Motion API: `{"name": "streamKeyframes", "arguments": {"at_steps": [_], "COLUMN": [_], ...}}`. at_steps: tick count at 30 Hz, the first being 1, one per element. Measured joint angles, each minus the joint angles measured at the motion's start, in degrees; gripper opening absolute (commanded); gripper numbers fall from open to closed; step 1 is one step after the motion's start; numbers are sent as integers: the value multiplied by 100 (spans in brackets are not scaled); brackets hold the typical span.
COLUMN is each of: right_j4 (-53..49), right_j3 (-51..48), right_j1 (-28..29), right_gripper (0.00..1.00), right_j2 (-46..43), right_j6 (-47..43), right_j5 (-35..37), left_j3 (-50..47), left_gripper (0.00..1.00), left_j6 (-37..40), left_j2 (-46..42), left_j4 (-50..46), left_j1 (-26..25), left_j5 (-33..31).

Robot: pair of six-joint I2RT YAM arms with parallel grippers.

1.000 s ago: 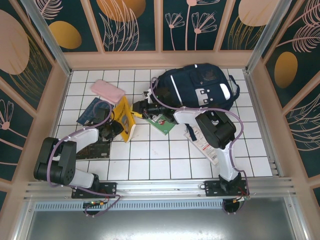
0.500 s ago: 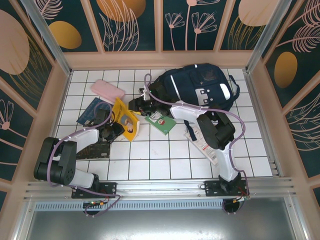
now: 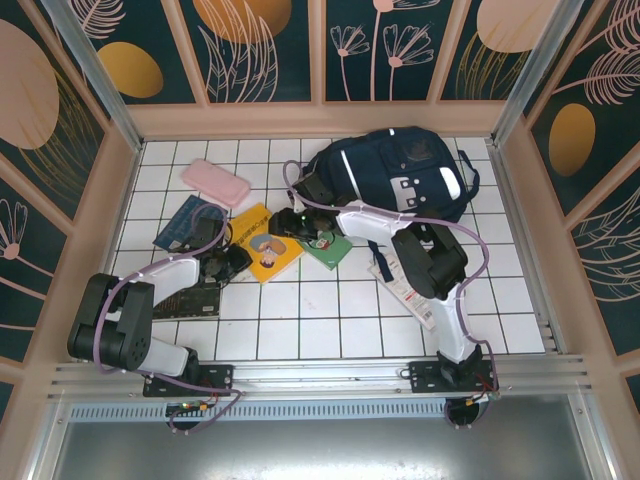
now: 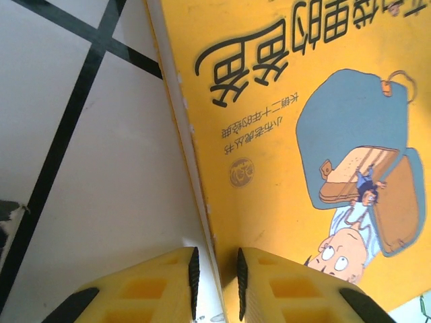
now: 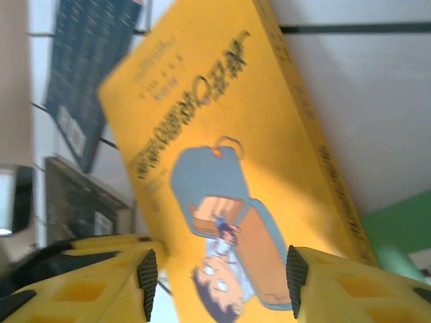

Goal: Pack the student bag

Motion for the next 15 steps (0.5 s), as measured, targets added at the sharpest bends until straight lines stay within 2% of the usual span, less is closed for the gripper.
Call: {"name": "streamKeyframes", "arguments": {"at_steps": [9,15], "right_j4": [-691,-890], "right_j3": [1145,1329], "right_j1": [-13,-157], "right_gripper": [59,59], "right_j2": [654,822], "right_j6": [-1086,-1491], "right_j5": [623,807], "left_j3": [74,94], "left_gripper": [25,25], "left_j6": [42,46], "left_j2": [24,52], "left_j4": [-116,-116], "left_j1": [-20,-24], "left_j5": [-164,-162]}}
